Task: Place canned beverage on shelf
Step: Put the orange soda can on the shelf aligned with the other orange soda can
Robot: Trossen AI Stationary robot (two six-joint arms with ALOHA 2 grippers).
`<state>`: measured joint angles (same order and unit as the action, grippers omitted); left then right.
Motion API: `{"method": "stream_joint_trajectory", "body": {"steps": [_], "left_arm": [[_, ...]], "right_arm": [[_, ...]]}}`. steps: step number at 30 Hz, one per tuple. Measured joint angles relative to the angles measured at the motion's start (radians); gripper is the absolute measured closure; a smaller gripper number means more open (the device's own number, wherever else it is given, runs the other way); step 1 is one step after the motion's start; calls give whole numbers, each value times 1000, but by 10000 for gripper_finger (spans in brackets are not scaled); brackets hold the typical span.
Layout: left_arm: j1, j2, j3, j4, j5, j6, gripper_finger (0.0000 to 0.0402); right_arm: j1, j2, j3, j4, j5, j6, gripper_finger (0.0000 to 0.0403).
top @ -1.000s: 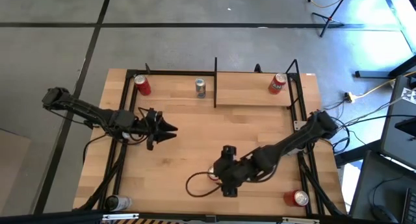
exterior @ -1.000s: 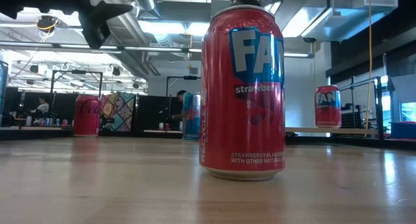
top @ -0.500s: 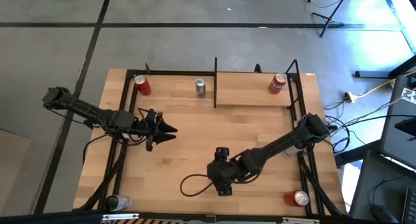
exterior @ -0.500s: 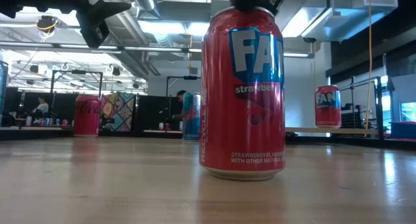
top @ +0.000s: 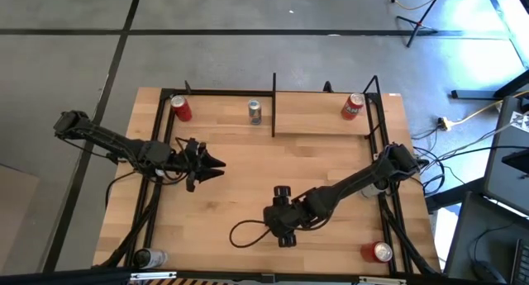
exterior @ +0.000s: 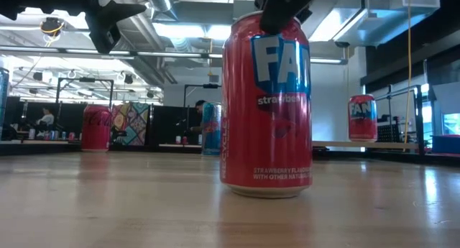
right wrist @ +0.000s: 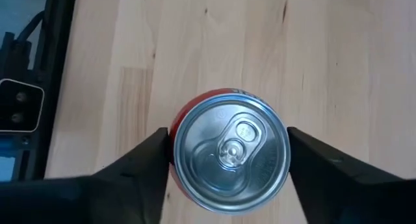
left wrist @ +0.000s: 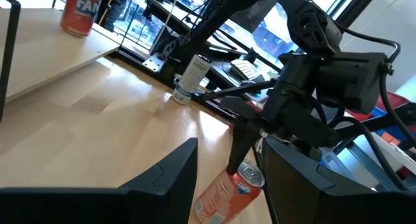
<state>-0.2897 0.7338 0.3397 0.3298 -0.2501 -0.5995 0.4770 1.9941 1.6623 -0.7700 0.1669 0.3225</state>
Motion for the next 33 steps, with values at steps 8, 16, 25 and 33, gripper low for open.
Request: {"method": "stream_joint_trajectory", "body": {"steps": [8,16,25,33], "left_arm": [[0,0,0,0,0,-1,237],[0,0,0,1,-1,0,237],[0,0,0,0,-3,0,237],[0,0,0,0,-4,0,237]], "right_arm": [[0,12,-1,32,15,-5,122],[0,46,-10,9,-21,-6,21],[0,50,-7,41,1,-13,68],[0,42,12,-20,15,-16,135]]}}
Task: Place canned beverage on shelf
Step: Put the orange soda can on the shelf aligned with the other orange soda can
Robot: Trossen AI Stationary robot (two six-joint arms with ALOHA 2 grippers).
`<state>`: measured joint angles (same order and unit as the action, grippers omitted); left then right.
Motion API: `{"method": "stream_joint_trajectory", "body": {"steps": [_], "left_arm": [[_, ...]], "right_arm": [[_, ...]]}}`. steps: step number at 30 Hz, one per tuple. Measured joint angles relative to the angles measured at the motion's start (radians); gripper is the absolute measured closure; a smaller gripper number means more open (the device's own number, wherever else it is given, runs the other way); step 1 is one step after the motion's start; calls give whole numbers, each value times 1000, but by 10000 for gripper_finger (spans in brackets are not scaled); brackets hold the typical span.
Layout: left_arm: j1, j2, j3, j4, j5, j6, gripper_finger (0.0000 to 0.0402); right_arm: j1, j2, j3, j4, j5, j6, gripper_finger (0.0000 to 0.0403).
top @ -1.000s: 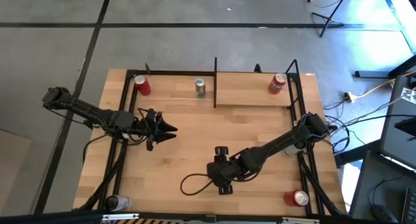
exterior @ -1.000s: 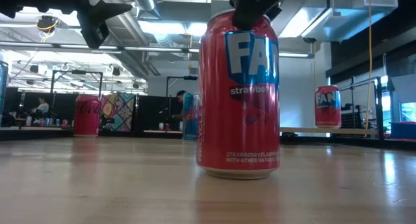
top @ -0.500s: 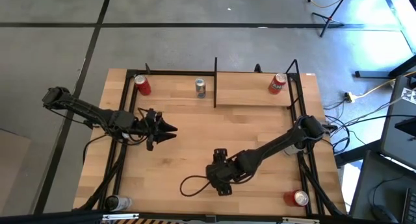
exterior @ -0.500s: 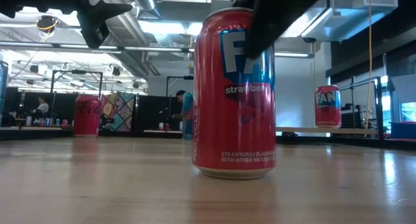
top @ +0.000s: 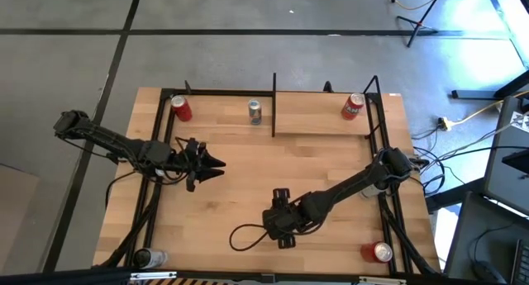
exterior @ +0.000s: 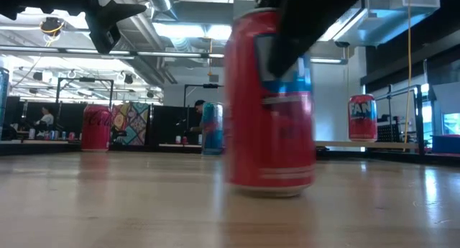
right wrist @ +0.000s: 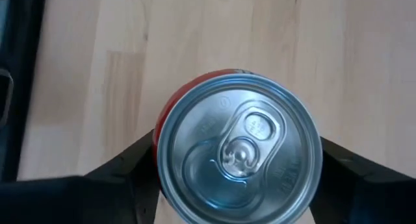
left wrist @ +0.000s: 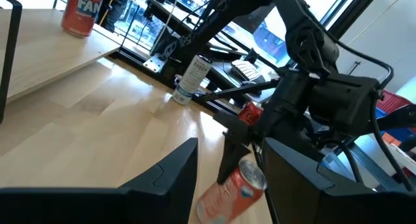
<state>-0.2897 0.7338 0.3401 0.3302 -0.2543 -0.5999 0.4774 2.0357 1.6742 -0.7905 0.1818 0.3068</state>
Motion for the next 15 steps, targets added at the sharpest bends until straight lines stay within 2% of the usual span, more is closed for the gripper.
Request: {"method": "stream_joint_trajectory", "body": {"steps": [3,9,15], "left_arm": [[0,0,0,0,-2,0,237],[2,0,0,0,-25,0,237],[2,0,0,0,-26,0,237]], "right_arm": [[0,-18,26,-72,47,-2,135],[-27,-117,30,-216,75,22,135],[-84,-270,-39,-305,145,59,135]]}}
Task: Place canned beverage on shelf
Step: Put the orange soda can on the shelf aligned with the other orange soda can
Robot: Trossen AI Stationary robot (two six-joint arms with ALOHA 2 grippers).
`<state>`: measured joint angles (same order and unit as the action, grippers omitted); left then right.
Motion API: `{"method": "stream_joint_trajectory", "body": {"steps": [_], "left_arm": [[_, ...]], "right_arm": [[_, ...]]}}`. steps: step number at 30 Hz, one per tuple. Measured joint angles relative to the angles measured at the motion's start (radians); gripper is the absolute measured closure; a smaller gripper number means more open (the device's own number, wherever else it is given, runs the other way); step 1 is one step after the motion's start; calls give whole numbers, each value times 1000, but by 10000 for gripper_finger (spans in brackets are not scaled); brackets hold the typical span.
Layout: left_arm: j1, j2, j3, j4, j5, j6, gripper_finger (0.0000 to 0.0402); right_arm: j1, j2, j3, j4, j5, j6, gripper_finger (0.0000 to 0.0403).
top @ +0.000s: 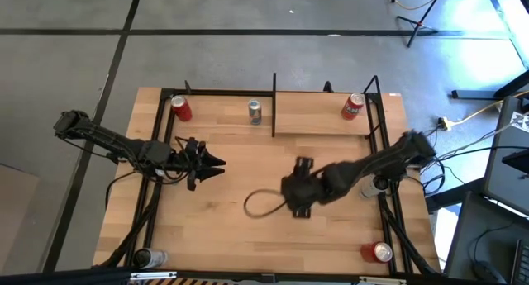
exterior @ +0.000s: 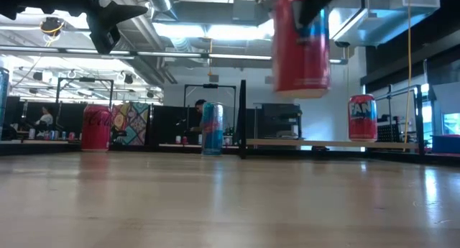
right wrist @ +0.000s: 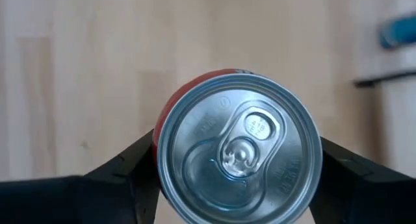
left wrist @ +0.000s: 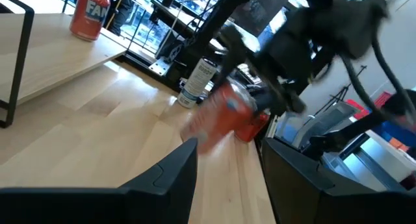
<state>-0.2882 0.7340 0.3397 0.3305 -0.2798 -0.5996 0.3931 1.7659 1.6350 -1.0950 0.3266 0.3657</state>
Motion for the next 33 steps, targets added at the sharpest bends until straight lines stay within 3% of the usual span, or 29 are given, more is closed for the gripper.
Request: {"method": "stream_joint_trajectory", "body": {"steps": [9,19,28,33], "left_arm": [[0,0,0,0,-36,0,237],[0,0,0,3,-225,0,237],[0,0,0,64,-357,0,237],[14,0,0,88,-389,-1,237]], "right_arm": [[-164,-341,-332,-7,2,77,135],[-458,-691,-593,-20,-5,45,135],[-782,-765,-660,-25,-7,-216,135],[-953,-765,-707,26,-93,-354,135]]}}
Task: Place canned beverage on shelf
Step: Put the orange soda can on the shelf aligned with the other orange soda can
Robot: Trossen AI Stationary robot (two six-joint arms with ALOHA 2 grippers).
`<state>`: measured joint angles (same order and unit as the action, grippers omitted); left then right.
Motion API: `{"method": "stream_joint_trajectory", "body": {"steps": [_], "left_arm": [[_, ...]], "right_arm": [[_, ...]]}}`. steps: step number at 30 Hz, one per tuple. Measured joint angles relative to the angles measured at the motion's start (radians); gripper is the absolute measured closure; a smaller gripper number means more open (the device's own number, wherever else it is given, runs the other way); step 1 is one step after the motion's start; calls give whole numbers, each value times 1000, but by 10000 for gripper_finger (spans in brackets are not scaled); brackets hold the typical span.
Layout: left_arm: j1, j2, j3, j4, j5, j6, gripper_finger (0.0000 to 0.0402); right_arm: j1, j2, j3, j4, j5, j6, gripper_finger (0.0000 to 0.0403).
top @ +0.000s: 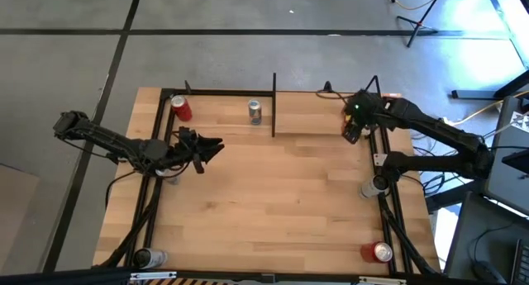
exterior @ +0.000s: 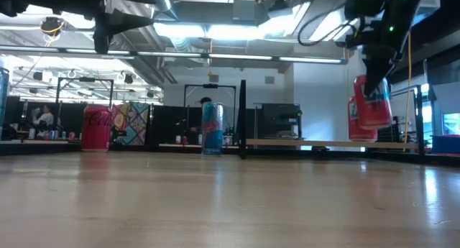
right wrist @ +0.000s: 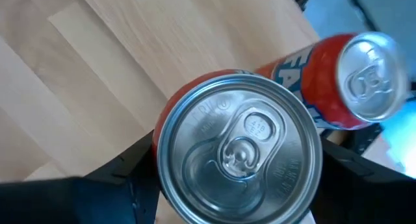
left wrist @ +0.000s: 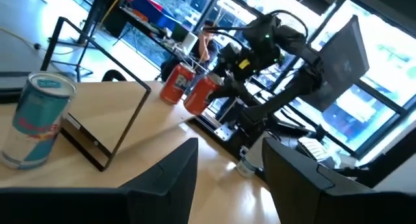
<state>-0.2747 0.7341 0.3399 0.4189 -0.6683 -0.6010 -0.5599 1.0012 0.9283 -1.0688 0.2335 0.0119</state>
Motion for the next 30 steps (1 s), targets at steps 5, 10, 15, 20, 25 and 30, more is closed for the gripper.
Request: {"method": "stream_joint_trajectory", "body": {"steps": [5,10,15,20,25,30], "left_arm": [[4,0,0,6,-1,-25,237],[4,0,0,6,-1,-21,237],[4,0,0,20,0,-21,237],[4,0,0,34,0,-17,237],[4,0,0,39,0,-17,237],[4,0,0,40,0,-17,237]], "right_arm": [[-99,0,-30,43,-46,-65,135],[-154,0,-44,95,-64,-109,135],[-191,0,-80,104,-88,-149,135],[-196,1,-106,140,-88,-155,135],[-196,3,-108,142,-56,-182,135],[-196,3,-108,142,-52,-197,105]]}}
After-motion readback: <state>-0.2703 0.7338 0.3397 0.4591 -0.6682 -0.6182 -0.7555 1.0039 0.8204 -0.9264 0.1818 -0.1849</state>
